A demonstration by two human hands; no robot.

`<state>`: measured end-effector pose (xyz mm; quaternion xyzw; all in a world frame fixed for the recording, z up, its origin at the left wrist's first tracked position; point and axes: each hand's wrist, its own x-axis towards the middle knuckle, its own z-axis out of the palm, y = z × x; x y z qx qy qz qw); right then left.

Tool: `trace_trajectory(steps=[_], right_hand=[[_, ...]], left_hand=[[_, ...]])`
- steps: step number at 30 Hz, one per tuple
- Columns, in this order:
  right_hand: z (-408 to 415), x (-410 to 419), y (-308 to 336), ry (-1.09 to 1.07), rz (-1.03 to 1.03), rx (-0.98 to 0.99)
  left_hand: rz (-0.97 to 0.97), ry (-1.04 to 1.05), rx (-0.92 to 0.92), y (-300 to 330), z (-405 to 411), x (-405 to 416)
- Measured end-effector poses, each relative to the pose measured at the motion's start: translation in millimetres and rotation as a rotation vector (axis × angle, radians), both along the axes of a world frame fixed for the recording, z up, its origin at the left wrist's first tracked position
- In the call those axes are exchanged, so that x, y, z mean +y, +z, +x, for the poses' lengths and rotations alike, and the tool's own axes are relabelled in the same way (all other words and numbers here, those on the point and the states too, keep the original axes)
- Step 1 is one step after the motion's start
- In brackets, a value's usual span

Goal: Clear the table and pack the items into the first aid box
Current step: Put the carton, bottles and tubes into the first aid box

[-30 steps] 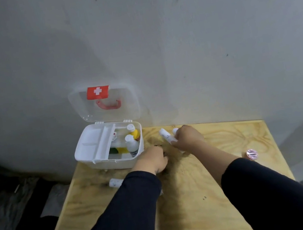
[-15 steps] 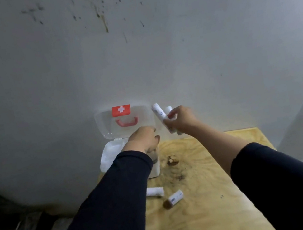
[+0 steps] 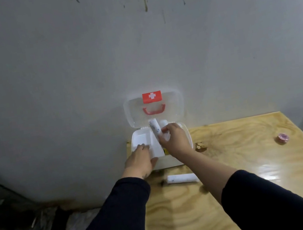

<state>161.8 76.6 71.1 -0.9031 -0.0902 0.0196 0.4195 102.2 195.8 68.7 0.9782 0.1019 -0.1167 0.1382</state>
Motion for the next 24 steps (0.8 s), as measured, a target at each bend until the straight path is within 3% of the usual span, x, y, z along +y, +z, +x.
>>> trace_trajectory(steps=[7, 12, 17, 24], right_hand=[[-7, 11, -24, -0.115, -0.014, 0.070], [-5, 11, -22, -0.174, -0.170, 0.051], [-8, 13, -33, -0.080, -0.430, 0.077], [-4, -3, -22, -0.017, -0.319, 0.092]], left_hand=[[0.073, -0.086, -0.004, -24, -1, 16], [0.060, -0.070, -0.038, -23, -2, 15], [0.094, -0.112, -0.044, -26, -2, 16], [0.104, -0.115, -0.041, -23, -3, 16]])
